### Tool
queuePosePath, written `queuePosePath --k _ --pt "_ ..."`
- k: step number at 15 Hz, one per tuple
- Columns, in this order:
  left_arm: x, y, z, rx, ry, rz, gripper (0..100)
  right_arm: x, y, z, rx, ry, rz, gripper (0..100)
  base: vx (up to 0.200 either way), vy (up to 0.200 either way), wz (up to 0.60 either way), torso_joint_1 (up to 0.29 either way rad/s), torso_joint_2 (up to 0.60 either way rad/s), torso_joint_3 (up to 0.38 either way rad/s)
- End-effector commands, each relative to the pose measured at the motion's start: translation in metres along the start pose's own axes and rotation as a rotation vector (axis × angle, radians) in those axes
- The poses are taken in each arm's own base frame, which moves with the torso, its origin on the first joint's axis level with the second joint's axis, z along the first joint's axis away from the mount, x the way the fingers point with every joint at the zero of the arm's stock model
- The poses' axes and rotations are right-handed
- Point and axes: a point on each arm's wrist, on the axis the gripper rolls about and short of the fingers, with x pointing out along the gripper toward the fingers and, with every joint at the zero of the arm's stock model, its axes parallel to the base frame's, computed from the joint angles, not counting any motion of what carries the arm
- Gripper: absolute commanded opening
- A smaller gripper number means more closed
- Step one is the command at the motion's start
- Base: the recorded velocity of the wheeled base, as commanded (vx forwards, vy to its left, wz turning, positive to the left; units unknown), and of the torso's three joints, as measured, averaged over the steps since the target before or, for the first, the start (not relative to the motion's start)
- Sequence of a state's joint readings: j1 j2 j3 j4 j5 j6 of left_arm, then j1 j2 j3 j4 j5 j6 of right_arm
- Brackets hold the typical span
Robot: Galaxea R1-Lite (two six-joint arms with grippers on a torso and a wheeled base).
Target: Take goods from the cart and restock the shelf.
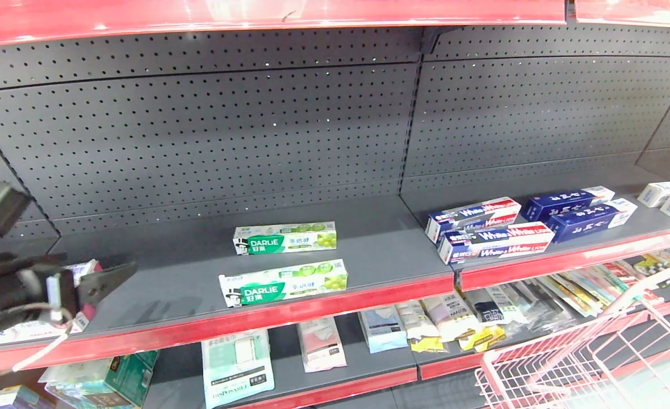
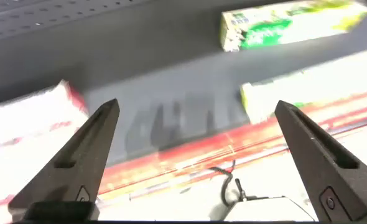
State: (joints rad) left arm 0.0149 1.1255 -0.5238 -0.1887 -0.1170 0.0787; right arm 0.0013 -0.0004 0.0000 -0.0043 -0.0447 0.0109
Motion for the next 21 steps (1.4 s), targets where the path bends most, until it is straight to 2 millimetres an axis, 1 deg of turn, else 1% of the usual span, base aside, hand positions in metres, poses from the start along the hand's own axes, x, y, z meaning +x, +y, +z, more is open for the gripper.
queuePosePath --k 1,3,4,5,7,9,12,14,17,21 --pt "-0.089 -0.015 -0.079 0.057 -0.244 0.007 100 0.0 0.0 0.0 0.0 0.0 0.0 100 0.0 0.0 0.0 0.0 0.0 0.0" --pt "-0.102 -0.025 -0.125 0.025 -0.282 -0.014 100 0.0 0.0 0.0 0.0 0.0 0.0 100 0.0 0.0 0.0 0.0 0.0 0.0" --pt "-0.106 -0.031 -0.151 -0.008 -0.343 -0.067 100 0.0 0.0 0.0 0.0 0.0 0.0 100 0.0 0.0 0.0 0.0 0.0 0.0" --pt "-0.108 -0.034 -0.167 0.002 -0.393 -0.084 100 0.0 0.0 0.0 0.0 0.002 0.0 100 0.0 0.0 0.0 0.0 0.0 0.0" --pt "-0.107 -0.03 -0.166 -0.039 -0.364 0.055 100 0.0 0.0 0.0 -0.005 0.002 0.002 100 0.0 0.0 0.0 0.0 0.0 0.0" --pt "-0.107 -0.028 -0.166 -0.059 -0.366 0.124 100 0.0 0.0 0.0 -0.008 0.002 0.004 100 0.0 0.0 0.0 0.0 0.0 0.0" --pt "-0.108 -0.023 -0.166 -0.093 -0.356 0.349 100 0.0 0.0 0.0 -0.011 0.002 0.005 100 0.0 0.0 0.0 0.0 0.0 0.0" --pt "-0.108 -0.023 -0.166 -0.103 -0.358 0.352 100 0.0 0.0 0.0 -0.011 0.002 0.005 100 0.0 0.0 0.0 0.0 0.0 0.0" --pt "-0.108 -0.024 -0.166 -0.095 -0.359 0.315 100 0.0 0.0 0.0 -0.014 0.002 0.005 100 0.0 0.0 0.6 -0.001 0.0 0.005" --pt "-0.108 -0.024 -0.166 -0.101 -0.361 0.309 100 0.0 0.0 0.0 -0.012 0.002 0.005 100 0.0 0.0 0.6 0.002 0.0 0.005"
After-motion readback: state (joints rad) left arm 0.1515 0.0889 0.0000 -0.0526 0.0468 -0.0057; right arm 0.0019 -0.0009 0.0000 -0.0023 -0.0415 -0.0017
